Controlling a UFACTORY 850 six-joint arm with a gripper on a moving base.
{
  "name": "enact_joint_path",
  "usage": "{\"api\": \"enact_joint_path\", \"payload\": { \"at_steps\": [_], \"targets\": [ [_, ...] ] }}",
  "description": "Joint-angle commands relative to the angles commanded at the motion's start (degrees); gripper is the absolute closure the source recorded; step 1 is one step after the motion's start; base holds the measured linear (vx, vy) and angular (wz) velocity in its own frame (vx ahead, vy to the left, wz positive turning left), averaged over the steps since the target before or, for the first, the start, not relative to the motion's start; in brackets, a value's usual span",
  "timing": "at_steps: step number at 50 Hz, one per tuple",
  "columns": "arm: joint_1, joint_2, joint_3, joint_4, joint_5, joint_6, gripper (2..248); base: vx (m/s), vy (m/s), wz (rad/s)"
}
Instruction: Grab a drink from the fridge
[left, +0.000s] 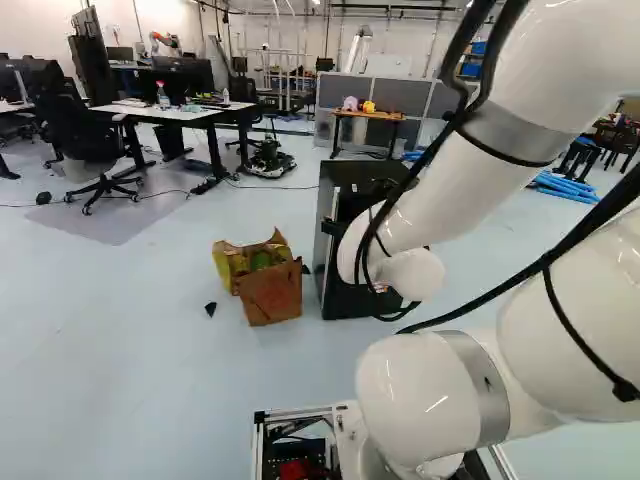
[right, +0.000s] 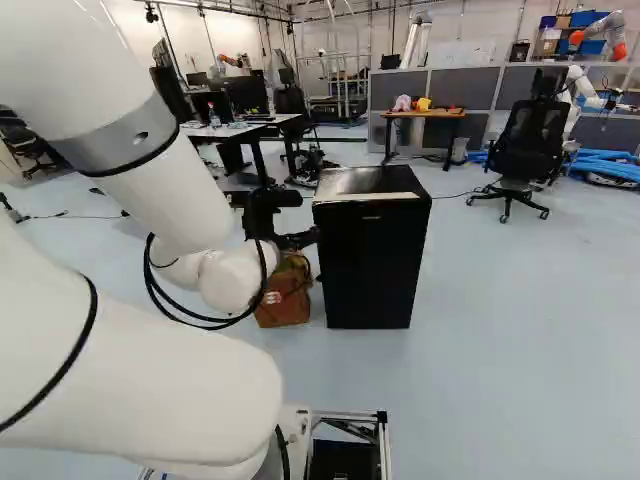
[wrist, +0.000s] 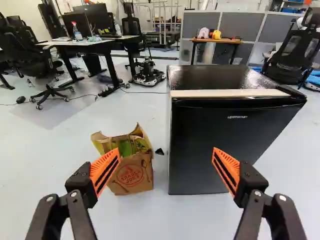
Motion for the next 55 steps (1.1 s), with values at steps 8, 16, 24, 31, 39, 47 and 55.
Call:
{"api": "enact_joint_path", "payload": {
  "at_steps": [8,16,24,31,39,47,55],
  "targets": [
    [0.0,0.0,0.0,0.0,0.0,0.0,3,0.000,0.000,0.000],
    [0.0,0.0,0.0,0.0,0.0,0.0,3,0.000,0.000,0.000],
    [0.3,-1.4,-1.2,0.0,0.0,0.0,3,0.000,0.000,0.000],
    [0.4,-3.1,-2.7,0.0,0.0,0.0,3,0.000,0.000,0.000],
    [0.7,-5.8,-5.0,0.6,0.0,0.0,3,0.000,0.000,0.000],
    [1.5,-8.4,-7.4,2.5,0.0,0.0,3,0.000,0.000,0.000],
    [2.7,-10.4,-9.3,5.2,0.2,0.0,3,0.000,0.000,0.000]
  ]
}}
